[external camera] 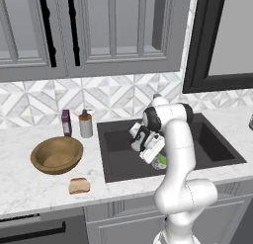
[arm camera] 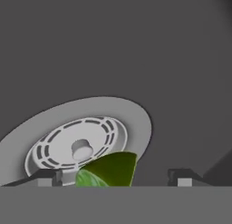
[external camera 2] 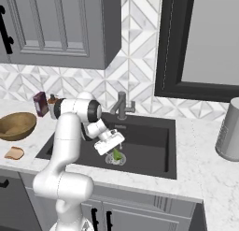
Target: Pick the lemon wedge from the sink and place it in the bowl. Then pick the bowl and place it in the microwave. Then close the microwave door and press the start button.
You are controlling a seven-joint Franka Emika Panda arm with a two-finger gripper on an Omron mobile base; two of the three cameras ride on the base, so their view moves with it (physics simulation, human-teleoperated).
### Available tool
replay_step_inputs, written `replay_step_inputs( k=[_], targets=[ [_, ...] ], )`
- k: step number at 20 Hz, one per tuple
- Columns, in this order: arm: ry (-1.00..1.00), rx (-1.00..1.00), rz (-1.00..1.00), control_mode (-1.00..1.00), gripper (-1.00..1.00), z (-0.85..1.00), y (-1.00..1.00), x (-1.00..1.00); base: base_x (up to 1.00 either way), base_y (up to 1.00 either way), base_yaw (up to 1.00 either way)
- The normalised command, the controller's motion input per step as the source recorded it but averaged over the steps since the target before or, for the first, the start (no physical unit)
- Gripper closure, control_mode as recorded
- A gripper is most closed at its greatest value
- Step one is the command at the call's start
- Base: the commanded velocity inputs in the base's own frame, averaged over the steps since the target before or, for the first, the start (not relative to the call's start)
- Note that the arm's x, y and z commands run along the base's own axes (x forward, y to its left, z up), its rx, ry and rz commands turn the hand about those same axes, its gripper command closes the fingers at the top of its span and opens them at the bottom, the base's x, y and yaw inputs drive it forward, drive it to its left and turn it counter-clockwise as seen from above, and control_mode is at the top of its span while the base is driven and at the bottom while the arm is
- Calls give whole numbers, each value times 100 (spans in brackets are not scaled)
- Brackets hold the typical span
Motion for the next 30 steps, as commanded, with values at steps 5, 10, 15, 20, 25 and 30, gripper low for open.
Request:
replay_step_inputs(
  k=[5,10,15,20,25,30],
  targets=[
    [-2,3,0,-100,100,-31,-19,-24,0,0,0],
    [0,1,0,-100,100,-13,-5,-33,0,0,0],
    [-6,1,0,-100,100,18,21,-63,0,0,0],
    [-17,0,2,-100,100,68,77,-43,0,0,0],
    [-26,4,2,-100,100,100,85,-17,0,0,0],
    [-30,8,6,-100,100,100,59,-33,0,0,0]
  ],
)
